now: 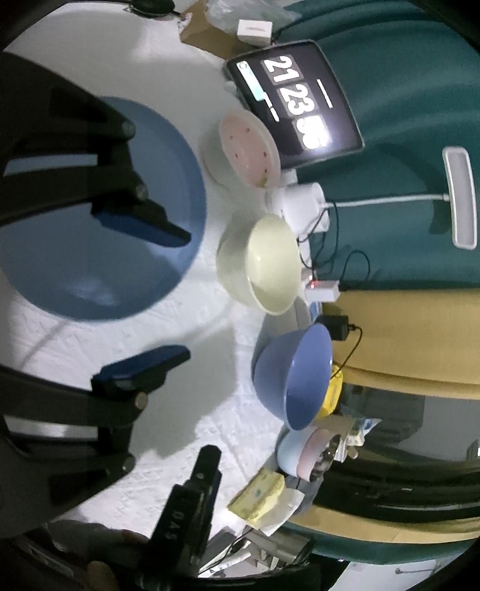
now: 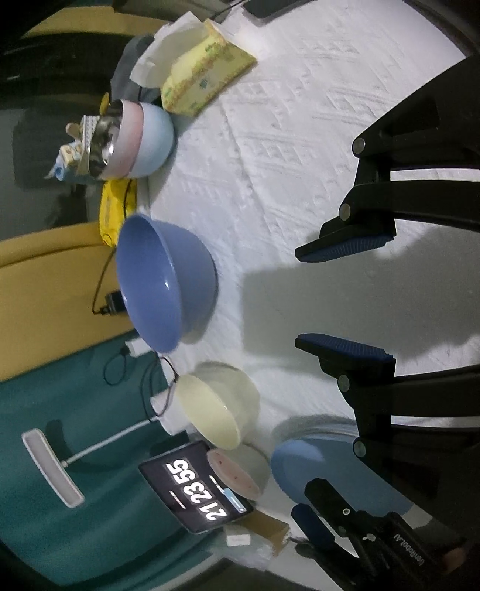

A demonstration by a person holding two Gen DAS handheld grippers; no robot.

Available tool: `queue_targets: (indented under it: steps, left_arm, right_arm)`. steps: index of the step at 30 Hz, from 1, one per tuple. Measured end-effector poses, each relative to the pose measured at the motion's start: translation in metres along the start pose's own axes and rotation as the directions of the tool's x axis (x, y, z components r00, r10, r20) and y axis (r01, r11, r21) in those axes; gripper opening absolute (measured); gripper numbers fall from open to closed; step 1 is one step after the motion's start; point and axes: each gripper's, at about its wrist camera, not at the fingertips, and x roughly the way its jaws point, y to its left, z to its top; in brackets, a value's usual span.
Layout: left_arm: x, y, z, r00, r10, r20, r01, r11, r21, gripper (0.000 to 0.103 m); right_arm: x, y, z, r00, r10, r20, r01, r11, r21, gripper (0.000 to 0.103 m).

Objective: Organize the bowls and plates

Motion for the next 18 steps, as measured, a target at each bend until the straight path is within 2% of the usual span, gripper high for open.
queue_targets:
  steps: [18]
  left_arm:
    - [0.028, -0.038, 0.033, 0.999, -0.042, -0.001, 0.042, 0.998, 0.051, 0.057]
  right_arm:
    - [-0.005, -0.052, 0.028, 0.997, -0.043, 0.058, 0.040, 0.998, 0.043, 0.043]
